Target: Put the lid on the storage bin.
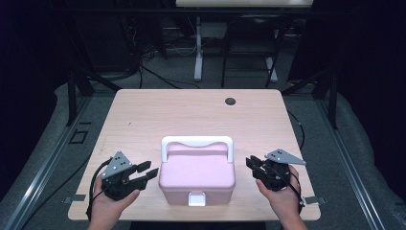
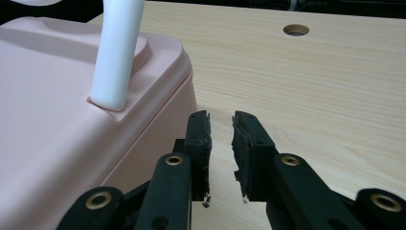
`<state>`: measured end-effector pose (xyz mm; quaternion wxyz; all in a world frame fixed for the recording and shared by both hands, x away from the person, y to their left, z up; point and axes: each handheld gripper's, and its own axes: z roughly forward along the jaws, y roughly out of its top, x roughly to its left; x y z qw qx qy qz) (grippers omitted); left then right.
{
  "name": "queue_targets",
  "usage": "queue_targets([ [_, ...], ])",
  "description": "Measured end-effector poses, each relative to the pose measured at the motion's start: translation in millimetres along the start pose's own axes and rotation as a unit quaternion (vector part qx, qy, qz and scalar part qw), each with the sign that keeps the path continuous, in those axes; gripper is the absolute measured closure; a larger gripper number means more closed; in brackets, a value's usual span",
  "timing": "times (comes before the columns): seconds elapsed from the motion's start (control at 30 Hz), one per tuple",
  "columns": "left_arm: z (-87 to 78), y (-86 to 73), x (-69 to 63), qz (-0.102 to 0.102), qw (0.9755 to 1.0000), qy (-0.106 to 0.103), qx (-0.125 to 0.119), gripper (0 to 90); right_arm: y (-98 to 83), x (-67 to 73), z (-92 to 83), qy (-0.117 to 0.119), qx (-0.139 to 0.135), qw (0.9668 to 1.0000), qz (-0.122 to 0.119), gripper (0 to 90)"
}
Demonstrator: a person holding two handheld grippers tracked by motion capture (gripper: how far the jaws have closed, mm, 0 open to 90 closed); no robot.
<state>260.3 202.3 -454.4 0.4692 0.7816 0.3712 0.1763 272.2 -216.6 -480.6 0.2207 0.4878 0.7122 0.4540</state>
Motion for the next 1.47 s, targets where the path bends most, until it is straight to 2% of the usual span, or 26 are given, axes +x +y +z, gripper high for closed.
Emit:
queue_targets([
  [0.2,9.7,8.0,11.5,-0.008,0.9999,0.013,-0.006,56.4,-0.5,-3.3,-1.3,-0.002,-0.002,1.0,0.006,75.0],
  [0.27,15.9,11.0,22.9,-0.018,0.9996,0.023,0.0,54.4,-1.1,-5.0,-1.1,-0.003,-0.002,1.0,0.008,74.9],
  [0.33,18.1,11.2,26.1,-0.023,0.9994,0.026,0.0,53.5,-1.2,-5.6,-1.1,-0.004,-0.001,1.0,0.008,74.8],
  [0.43,24.8,9.6,37.2,-0.03,0.9986,0.044,-0.004,52.9,-1.6,-7.1,-1.2,-0.007,-0.002,0.9999,0.009,74.7],
  [0.57,28.9,5.1,45.2,-0.042,0.9975,0.057,-0.007,51.8,-2.7,-8.1,-0.3,-0.009,-0.002,0.9999,0.008,74.5],
  [0.63,29.7,2.2,48.3,-0.042,0.9974,0.059,-0.005,51.3,-3.6,-8.6,0.2,-0.011,-0.001,0.9999,0.008,74.4],
  [0.7,30.9,-3.2,52.1,-0.041,0.9975,0.057,-0.004,50.3,-5.8,-9.4,2.1,-0.02,-0.003,0.9998,-0.002,74.1],
  [0.93,37.8,-18.3,58.1,-0.048,0.9966,0.066,0.006,49.8,-11.5,-9.4,6.7,-0.032,-0.003,0.9994,-0.014,72.8],
  [1.0,39.6,-22.0,59.5,-0.046,0.9967,0.065,0.011,49.5,-13.2,-10.5,8.1,-0.034,-0.004,0.9994,-0.012,72.7],
  [1.03,40.9,-24.5,59.4,-0.038,0.997,0.065,0.016,49.5,-14.6,-12.4,9.5,-0.034,-0.005,0.9994,-0.009,72.3],
  [1.13,42.8,-27.4,58.8,-0.03,0.9972,0.064,0.021,49.3,-17.3,-15.0,11.7,-0.032,-0.005,0.9995,-0.002,72.0],
  [1.37,46.2,-36.8,65.2,-0.032,0.9966,0.07,0.031,47.5,-28.5,-24.2,25.9,-0.043,0.019,0.9989,-0.006,70.3],
  [1.47,47.0,-38.5,67.5,-0.035,0.9966,0.068,0.03,45.8,-31.7,-28.7,30.8,-0.044,0.026,0.9987,0.004,69.4],
])
